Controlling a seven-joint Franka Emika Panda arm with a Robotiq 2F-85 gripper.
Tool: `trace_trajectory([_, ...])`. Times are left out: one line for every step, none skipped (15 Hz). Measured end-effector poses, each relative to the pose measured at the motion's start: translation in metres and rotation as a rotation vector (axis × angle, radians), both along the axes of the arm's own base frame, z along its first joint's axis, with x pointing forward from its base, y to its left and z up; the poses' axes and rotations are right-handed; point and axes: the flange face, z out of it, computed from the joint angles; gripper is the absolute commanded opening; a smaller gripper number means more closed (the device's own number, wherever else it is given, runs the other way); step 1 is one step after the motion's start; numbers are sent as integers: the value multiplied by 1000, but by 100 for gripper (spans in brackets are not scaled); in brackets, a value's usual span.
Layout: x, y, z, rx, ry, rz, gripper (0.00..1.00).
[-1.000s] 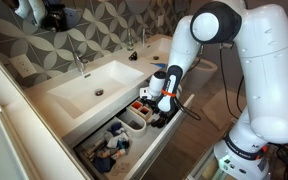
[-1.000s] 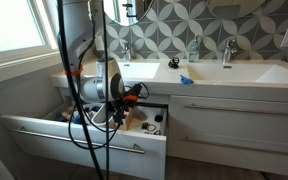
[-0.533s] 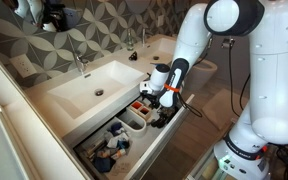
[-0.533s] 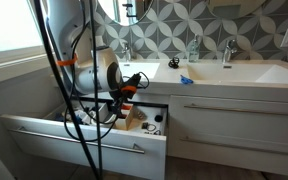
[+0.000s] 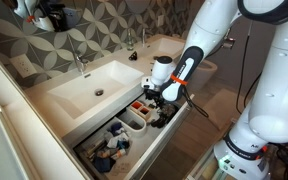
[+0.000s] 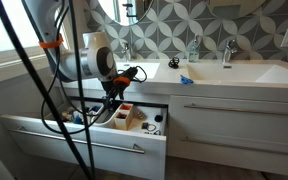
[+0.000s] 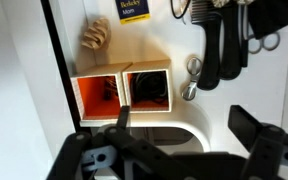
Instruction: Pick up the orange square cup from the countertop and put it in the drawer in front of the similar cup in the drawer
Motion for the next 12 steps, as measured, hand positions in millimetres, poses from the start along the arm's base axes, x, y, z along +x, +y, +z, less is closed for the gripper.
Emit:
trace_trajectory([-4,2,5,9,15,-26,100])
trace_trajectory([-9,3,9,22,32,-59,100])
trace_trajectory([-12,4,13,38,54,-104,100])
trace_trajectory([-16,5,16,56,81,-153,100])
trace_trajectory([-18,4,20,76,105,-203,100])
trace_trajectory([-20,2,25,98,120,-252,100])
trace_trajectory([-20,1,30,113,125,-279,100])
trace_trajectory([-19,-1,33,120,126,-294,100])
trace_trajectory([-19,-2,35,123,126,-301,100])
trace_trajectory([-19,-2,35,124,126,-304,100])
trace_trajectory([-20,-2,35,124,127,-304,100])
trace_trajectory([-20,-2,35,124,127,-304,100])
